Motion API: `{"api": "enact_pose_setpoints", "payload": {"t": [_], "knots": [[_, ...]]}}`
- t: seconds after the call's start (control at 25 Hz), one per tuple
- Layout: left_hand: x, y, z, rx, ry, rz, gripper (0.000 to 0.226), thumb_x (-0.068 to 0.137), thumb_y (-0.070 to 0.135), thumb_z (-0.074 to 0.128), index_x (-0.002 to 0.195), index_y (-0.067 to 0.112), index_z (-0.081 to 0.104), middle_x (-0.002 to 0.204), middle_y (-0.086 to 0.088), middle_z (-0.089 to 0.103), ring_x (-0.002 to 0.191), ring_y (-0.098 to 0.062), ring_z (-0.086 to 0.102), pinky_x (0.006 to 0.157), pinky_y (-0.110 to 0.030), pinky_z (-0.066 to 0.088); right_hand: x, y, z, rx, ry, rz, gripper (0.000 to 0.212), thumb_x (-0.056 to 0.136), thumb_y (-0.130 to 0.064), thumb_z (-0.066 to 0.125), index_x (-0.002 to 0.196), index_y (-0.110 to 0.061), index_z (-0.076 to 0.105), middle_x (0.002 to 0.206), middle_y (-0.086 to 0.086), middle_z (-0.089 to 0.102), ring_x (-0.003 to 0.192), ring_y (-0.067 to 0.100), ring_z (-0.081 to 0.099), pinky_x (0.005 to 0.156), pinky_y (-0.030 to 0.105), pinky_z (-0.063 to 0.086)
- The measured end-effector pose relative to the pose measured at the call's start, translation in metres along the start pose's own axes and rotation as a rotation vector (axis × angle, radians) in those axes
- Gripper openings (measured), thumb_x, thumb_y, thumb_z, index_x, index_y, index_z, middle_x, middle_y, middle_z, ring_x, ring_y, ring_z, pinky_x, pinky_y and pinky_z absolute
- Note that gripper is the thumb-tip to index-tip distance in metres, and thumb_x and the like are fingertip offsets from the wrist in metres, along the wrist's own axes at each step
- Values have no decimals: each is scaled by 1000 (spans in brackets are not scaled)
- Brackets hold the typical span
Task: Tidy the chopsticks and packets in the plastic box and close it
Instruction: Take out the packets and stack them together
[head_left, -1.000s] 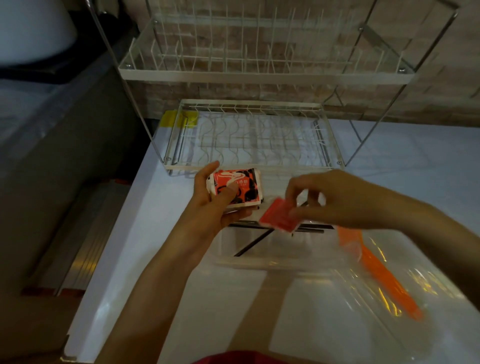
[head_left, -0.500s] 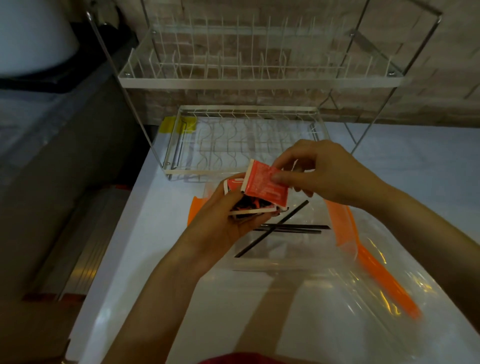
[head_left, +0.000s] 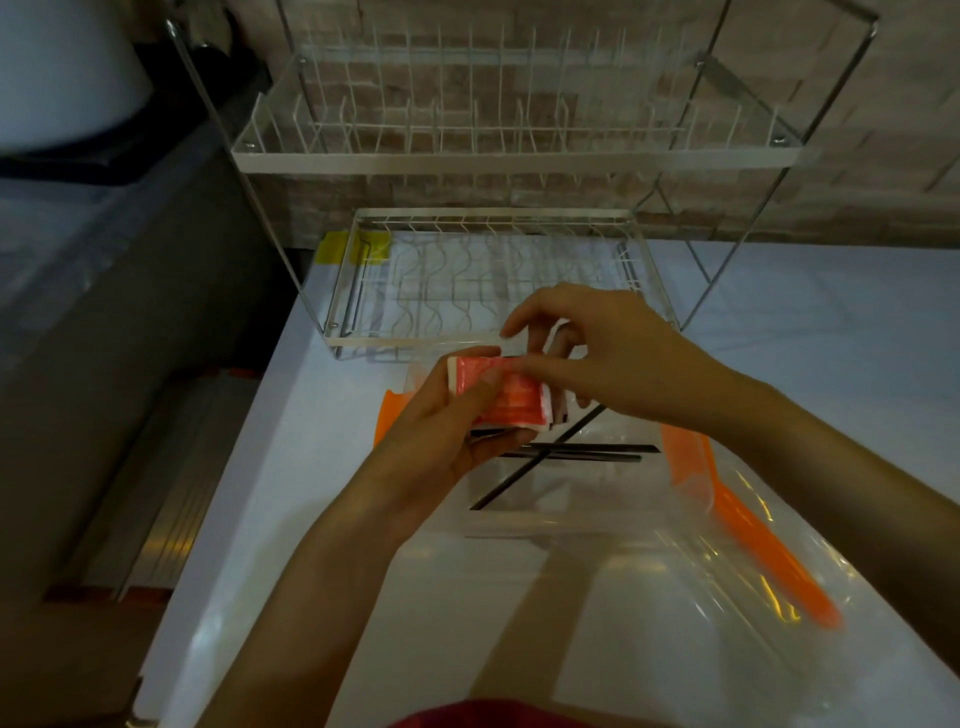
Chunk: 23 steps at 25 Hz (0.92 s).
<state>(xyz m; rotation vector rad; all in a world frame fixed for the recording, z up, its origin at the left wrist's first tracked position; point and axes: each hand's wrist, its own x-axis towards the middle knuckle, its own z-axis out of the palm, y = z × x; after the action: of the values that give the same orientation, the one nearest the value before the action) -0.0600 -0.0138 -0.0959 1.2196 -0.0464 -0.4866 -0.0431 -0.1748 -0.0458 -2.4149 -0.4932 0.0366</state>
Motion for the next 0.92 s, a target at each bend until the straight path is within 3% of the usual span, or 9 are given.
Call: {"api": "enact_pose_setpoints", "payload": {"t": [0.08, 0.16, 0.32, 0.48, 0.56, 0.76, 0.92], "knots": [[0, 0, -6, 3, 71, 28, 14, 89, 22, 49, 100, 27, 56, 87, 5, 72, 77, -5, 70, 61, -18, 56, -1, 7, -2, 87, 64, 49, 23, 88, -22, 55, 110, -17, 55, 85, -15, 53, 61, 3, 59, 52, 5, 47], [-1, 2, -12, 5, 132, 66, 13, 90, 21, 47, 98, 27, 55, 95, 2, 65, 73, -2, 70, 59, -16, 55, -4, 20, -2, -64, 77, 45, 25, 90, -23, 50, 114, -16, 54, 95, -9, 58, 70, 4, 60, 60, 9, 47], [-1, 7, -20, -60, 138, 78, 15, 90, 19, 46, 98, 26, 56, 95, 2, 64, 73, -3, 70, 59, -17, 55, -9, 43, 30, -478, -388, -22, 36, 89, -32, 49, 123, -19, 51, 123, 3, 58, 107, 21, 56, 89, 35, 46], [-1, 4, -18, -29, 127, 72, 14, 89, 19, 47, 96, 26, 57, 92, 4, 67, 75, -5, 70, 59, -18, 55, -3, 53, 65, -788, -596, -89, 48, 89, -29, 49, 132, -8, 39, 129, 13, 50, 116, 28, 47, 95, 37, 38], [0, 3, -19, -18, 121, 69, 15, 89, 18, 47, 95, 26, 58, 83, 8, 72, 75, -6, 71, 59, -19, 56, -5, 55, 71, -791, -624, -94, 39, 92, -25, 44, 127, -8, 43, 128, 13, 51, 116, 29, 48, 95, 36, 37], [2, 3, -20, -9, 89, 65, 14, 89, 18, 46, 97, 25, 56, 73, 14, 74, 75, -6, 71, 60, -19, 56, -13, 52, 68, -519, -815, 76, 33, 89, -21, 48, 121, -13, 50, 121, 13, 53, 108, 26, 51, 79, 29, 40], [2, 2, -18, -6, 87, 56, 15, 89, 17, 47, 98, 24, 56, 72, 15, 74, 74, -5, 71, 59, -18, 56, -13, 56, 63, -432, -867, 143, 30, 92, -21, 44, 120, -13, 51, 117, 14, 55, 104, 27, 52, 84, 35, 43]]}}
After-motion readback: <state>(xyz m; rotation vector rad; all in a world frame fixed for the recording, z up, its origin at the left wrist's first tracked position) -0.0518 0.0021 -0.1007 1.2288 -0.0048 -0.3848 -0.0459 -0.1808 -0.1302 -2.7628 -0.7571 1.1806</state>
